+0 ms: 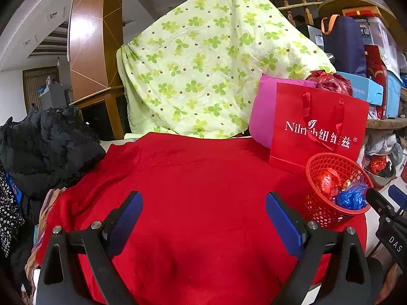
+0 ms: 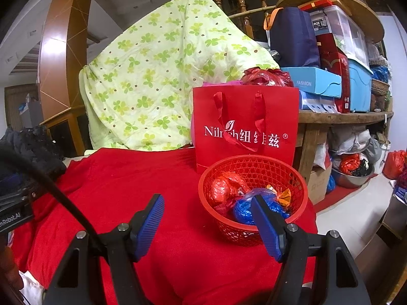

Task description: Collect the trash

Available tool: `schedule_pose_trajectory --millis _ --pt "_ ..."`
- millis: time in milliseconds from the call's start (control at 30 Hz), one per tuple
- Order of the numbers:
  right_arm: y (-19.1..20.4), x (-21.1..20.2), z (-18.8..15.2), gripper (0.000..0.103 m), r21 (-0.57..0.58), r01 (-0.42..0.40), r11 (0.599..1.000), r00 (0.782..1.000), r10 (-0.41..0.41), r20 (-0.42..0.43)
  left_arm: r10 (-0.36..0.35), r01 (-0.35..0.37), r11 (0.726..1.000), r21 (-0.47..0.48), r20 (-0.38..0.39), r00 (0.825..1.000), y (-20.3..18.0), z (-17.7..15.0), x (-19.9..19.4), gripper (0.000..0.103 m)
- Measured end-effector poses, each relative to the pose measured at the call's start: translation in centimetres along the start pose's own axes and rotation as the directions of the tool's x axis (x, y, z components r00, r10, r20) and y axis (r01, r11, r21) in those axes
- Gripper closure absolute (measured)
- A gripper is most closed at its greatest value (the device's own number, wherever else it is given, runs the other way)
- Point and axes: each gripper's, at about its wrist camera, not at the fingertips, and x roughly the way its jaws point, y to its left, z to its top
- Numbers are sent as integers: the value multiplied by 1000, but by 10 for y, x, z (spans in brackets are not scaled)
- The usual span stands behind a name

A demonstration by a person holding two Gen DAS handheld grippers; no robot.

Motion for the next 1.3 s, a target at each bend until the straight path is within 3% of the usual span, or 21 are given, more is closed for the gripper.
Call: schedule_pose_trajectory --millis 1300 --pt "4 5 0 29 -9 0 1000 1000 0 -1 2 -2 1000 -25 -22 1000 10 -7 6 6"
